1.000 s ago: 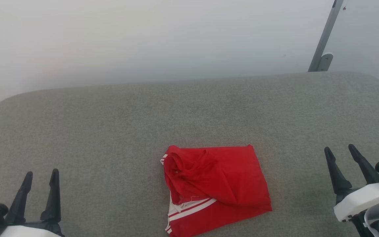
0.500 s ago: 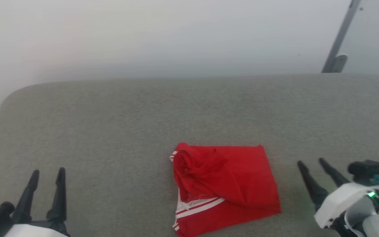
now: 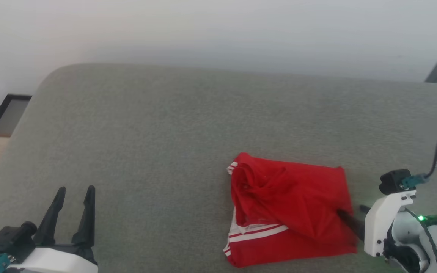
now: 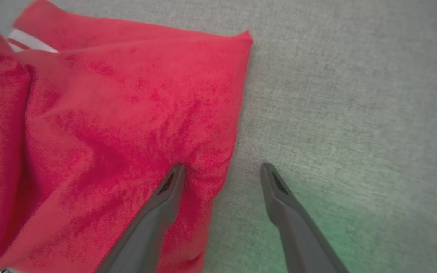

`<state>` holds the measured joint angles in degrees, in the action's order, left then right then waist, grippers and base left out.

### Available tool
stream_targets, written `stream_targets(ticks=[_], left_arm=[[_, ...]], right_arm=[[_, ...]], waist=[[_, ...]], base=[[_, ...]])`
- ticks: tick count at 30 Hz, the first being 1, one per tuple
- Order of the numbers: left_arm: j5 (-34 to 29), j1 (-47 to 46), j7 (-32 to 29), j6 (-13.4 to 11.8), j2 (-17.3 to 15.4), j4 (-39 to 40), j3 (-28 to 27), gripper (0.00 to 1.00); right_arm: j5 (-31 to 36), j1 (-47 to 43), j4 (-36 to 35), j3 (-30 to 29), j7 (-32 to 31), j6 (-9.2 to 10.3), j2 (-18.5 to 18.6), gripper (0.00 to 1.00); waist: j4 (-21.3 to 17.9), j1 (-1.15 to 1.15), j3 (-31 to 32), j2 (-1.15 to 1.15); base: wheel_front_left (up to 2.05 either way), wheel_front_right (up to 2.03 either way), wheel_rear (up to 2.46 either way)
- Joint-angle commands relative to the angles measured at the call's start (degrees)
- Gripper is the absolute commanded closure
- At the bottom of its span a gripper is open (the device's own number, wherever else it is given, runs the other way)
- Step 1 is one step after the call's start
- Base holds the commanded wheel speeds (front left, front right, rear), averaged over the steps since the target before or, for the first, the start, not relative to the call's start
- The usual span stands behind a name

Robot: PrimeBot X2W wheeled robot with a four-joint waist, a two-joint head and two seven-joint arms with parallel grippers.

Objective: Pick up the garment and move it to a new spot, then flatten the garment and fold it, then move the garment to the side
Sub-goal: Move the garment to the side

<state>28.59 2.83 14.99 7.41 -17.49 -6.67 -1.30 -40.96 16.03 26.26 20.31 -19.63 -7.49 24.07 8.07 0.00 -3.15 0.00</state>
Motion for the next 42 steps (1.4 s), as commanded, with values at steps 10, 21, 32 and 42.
stream_targets(ticks=[10,21,32,42], left_arm=[[0.58,-2.95,0.21,0.10,0.89,-1.28,1.78,0.00],[0.79,-4.52,0.21,0.10,0.94,-1.25,2.21,0.00],[0.24,-8.79,0.21,0.11,0.04,-0.02,4.43,0.00],[0.14,-16.00,0.21,0.11,-0.91,0.12,9.06,0.00]], right_arm=[[-2.11,3.92,3.79,3.86,-19.42,-0.02,0.11,1.00],[-1.46,6.78,-0.07,1.32,-21.98,0.08,2.71,1.00],[3.37,11.84,-2.73,-4.60,-21.15,0.06,6.91,1.00],[9.26,19.03,-3.09,-9.51,-17.99,0.06,12.51,1.00]], waist=[[4.05,0.00,-3.55,0.00],[3.58,0.00,-4.55,0.00],[-1.05,0.00,-6.66,0.00],[-7.81,0.00,-11.11,0.00]], base=[[0.00,0.00,0.00],[0.00,0.00,0.00],[0.00,0.00,0.00],[0.00,0.00,0.00]])
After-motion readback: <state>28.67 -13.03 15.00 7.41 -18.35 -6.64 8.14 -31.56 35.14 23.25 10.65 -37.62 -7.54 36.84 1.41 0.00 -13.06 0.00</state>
